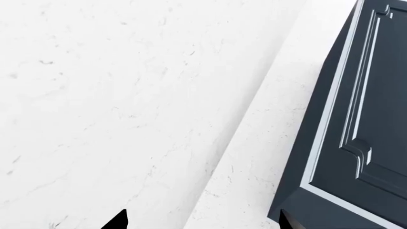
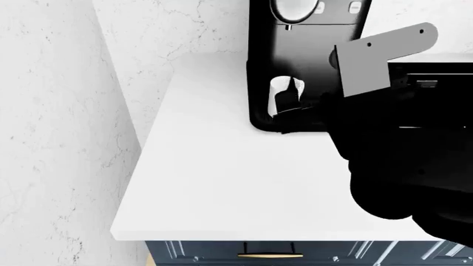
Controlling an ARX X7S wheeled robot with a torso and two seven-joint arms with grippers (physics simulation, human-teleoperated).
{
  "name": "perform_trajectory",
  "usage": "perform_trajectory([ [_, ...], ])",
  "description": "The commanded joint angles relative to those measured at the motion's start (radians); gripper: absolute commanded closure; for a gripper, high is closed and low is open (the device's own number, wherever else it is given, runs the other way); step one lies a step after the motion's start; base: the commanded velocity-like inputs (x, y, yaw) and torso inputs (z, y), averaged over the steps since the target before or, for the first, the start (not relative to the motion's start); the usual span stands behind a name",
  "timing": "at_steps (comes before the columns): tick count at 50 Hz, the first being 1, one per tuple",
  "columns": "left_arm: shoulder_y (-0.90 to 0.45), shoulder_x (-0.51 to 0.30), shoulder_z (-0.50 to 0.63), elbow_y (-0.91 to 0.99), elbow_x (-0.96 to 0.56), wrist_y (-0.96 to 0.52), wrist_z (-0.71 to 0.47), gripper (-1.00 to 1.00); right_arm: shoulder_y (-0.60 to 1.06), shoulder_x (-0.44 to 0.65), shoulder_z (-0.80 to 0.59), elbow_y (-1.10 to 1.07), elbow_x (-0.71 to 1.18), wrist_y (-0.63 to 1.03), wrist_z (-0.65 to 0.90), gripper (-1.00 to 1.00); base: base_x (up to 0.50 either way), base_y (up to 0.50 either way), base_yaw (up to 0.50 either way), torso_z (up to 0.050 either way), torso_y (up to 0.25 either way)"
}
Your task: Pick the mug from under the coffee machine dispenser and place it on the counter.
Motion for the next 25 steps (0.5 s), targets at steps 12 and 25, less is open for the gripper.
perform_trajectory([
  [12, 0.010, 0.008, -0.008, -0.006, -0.003, 0.005, 0.006, -1.00, -0.131, -0.095, -0.016, 0.109, -0.099, -0.130, -0.078, -1.00, 0.00, 0.00, 0.00, 0.000, 0.000],
  [25, 0.002, 0.013, 0.001, -0.010, -0.002, 0.001, 0.008, -1.00, -0.160, -0.141, -0.022, 0.167, -0.137, -0.163, -0.093, -1.00, 0.00, 0.00, 0.00, 0.000, 0.000],
])
